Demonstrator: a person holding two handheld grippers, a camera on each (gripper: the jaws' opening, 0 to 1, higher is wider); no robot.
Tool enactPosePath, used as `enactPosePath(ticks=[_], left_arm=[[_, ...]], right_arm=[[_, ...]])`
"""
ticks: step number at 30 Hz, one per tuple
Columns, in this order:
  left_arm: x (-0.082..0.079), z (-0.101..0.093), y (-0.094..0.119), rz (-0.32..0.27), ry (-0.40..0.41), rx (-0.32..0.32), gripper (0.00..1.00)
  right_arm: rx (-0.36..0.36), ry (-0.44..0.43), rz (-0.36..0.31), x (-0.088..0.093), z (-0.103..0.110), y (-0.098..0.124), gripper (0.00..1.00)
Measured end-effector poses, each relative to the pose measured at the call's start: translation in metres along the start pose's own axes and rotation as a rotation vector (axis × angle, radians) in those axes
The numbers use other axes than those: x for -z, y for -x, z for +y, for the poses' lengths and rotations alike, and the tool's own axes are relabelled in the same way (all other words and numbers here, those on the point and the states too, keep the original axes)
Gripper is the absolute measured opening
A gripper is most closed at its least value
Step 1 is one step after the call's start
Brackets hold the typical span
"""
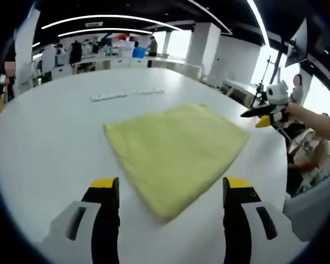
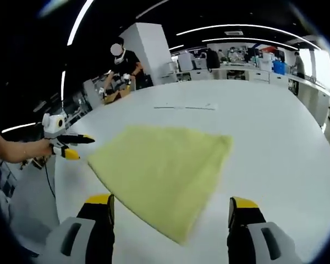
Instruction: Fold the garment on the visible template until the final outline fits inside the template.
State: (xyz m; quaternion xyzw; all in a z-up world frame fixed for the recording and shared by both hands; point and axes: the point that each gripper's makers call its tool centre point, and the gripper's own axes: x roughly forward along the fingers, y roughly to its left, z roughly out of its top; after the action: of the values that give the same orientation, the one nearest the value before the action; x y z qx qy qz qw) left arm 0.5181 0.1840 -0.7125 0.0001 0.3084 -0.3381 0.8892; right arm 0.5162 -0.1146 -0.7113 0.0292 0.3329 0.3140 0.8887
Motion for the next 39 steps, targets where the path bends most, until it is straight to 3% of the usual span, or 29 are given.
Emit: enactPosePath(ticks=[5,12,17,22,30,34,39], left_arm=[[0.013,-0.002,0.003,0.016,0.011,-0.004,0.66],[0.021,-0.002,0.007,-0.007,0.069,-0.001,0.52],[0.023,-0.001,0.009,-0.019,0.125,0.012,0.33],[0.029,0.009,0.010,-0.005,0.139,-0.008,0.25],[0.034,0.009,0.007,0.020,0.146,0.005,0.10],[0.035,0.010,0.005,0.032,0.147,0.006,0.06],[0.035,0.011,0.004,0.036,0.151,0.005,0.02]], right_arm=[[-0.024,-0.028,0.004,0.010,0.007,-0.001,0.75],[-0.007,-0.045,0.002,0.020,0.007,0.001,0.64],[0.017,-0.061,-0.010,0.022,0.000,0.004,0.47],[0.034,-0.036,0.011,0.028,-0.003,0.005,0.37],[0.050,-0.082,0.020,0.036,-0.011,0.002,0.22],[0.094,-0.077,0.028,0.039,-0.021,0.002,0.03],[0.093,-0.094,0.023,0.040,-0.024,0.003,0.00]])
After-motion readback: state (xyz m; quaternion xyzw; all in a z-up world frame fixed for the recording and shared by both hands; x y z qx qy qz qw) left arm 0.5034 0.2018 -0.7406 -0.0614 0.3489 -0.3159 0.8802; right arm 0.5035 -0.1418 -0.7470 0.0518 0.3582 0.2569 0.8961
